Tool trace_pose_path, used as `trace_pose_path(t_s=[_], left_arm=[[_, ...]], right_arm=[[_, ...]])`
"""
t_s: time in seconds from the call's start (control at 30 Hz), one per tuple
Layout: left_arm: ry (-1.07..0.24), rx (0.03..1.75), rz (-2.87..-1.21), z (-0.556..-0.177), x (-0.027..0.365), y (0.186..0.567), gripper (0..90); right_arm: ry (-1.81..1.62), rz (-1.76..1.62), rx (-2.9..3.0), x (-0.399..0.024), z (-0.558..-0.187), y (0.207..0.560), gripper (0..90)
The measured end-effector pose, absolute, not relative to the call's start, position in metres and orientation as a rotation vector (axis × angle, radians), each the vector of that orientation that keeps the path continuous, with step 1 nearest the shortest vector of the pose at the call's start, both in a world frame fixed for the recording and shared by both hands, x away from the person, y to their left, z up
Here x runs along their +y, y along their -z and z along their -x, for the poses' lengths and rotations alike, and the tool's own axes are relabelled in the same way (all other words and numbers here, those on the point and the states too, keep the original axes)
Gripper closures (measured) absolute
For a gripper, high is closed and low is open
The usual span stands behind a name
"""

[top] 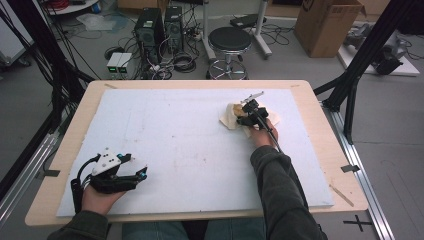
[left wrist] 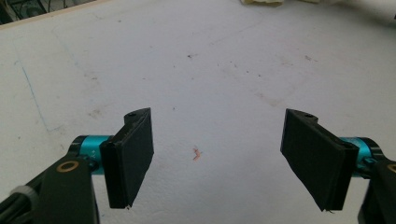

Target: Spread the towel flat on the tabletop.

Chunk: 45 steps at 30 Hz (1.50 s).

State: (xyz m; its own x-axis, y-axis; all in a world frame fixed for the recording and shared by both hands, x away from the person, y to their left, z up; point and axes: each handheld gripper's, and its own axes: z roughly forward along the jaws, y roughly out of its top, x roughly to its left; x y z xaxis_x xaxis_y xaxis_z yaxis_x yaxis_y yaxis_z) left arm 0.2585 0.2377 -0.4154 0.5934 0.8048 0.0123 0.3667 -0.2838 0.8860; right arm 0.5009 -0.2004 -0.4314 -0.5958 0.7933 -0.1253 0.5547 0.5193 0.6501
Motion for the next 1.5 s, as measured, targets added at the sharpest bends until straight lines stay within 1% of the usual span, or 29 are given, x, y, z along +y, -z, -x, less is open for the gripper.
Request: trace_pose_path(t_s=[0.07,0.1,0.33,0.43,0.6,0.77,1.07,1.27,1.5], left_arm=[[-0.588,0.943,-1.881,-0.258,0.238,0.415,25.9],[-0.590,0.946,-1.880,-0.258,0.239,0.415,25.9],[-0.596,0.949,-1.877,-0.258,0.240,0.415,25.9],[-0.594,0.948,-1.878,-0.258,0.239,0.415,25.9],[-0.595,0.941,-1.877,-0.257,0.237,0.415,25.9],[-0.602,0.934,-1.884,-0.256,0.236,0.414,25.9],[-0.603,0.932,-1.870,-0.255,0.236,0.414,25.9],[-0.600,0.923,-1.870,-0.255,0.236,0.413,25.9],[-0.602,0.918,-1.873,-0.255,0.235,0.413,25.9]], right_arm=[[-0.811,-1.123,2.359,-0.203,-0.501,0.430,79.4],[-0.828,-1.132,2.368,-0.205,-0.502,0.428,80.4],[-0.952,-1.171,2.398,-0.217,-0.494,0.416,81.3],[-1.080,-1.187,2.391,-0.221,-0.484,0.407,81.5],[-1.132,-1.112,2.437,-0.215,-0.463,0.391,81.5],[-1.187,-1.025,2.462,-0.202,-0.444,0.377,81.5],[-1.314,-0.981,2.486,-0.176,-0.420,0.368,81.5],[-1.351,-0.966,2.496,-0.156,-0.411,0.366,81.5],[-1.400,-0.931,2.504,-0.122,-0.404,0.369,81.5]])
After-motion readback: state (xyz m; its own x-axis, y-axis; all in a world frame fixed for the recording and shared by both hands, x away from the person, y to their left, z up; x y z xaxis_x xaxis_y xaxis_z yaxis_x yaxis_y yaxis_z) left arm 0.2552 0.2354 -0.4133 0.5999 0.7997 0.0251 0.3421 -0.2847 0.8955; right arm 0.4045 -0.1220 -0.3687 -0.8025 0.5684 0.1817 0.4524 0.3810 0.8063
